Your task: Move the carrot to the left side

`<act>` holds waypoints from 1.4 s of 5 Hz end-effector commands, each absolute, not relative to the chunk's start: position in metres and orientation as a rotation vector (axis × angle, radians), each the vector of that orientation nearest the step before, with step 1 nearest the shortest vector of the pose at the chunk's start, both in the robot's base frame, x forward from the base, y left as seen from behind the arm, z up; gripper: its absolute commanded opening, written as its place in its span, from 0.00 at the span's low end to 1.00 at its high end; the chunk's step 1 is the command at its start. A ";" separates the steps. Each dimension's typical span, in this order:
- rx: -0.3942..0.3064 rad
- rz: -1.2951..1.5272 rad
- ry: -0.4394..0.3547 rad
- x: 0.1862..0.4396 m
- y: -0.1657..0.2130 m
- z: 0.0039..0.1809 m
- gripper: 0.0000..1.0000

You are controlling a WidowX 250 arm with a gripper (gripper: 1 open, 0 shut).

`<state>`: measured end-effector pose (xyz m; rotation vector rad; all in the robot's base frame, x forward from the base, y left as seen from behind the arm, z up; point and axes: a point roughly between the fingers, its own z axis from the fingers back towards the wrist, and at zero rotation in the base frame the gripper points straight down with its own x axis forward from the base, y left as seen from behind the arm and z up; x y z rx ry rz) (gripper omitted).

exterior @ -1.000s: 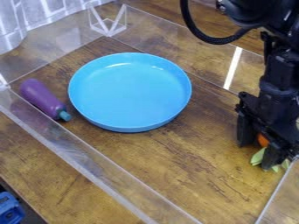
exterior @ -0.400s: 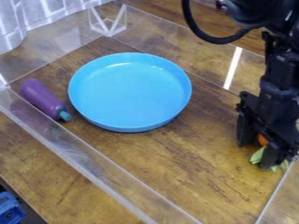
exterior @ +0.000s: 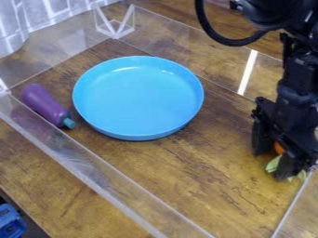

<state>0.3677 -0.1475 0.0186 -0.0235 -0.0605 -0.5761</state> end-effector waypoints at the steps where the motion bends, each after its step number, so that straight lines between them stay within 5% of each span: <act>1: -0.015 -0.586 -0.031 0.367 -0.140 0.010 0.00; 7: 0.010 -0.636 0.005 0.367 -0.134 0.013 0.00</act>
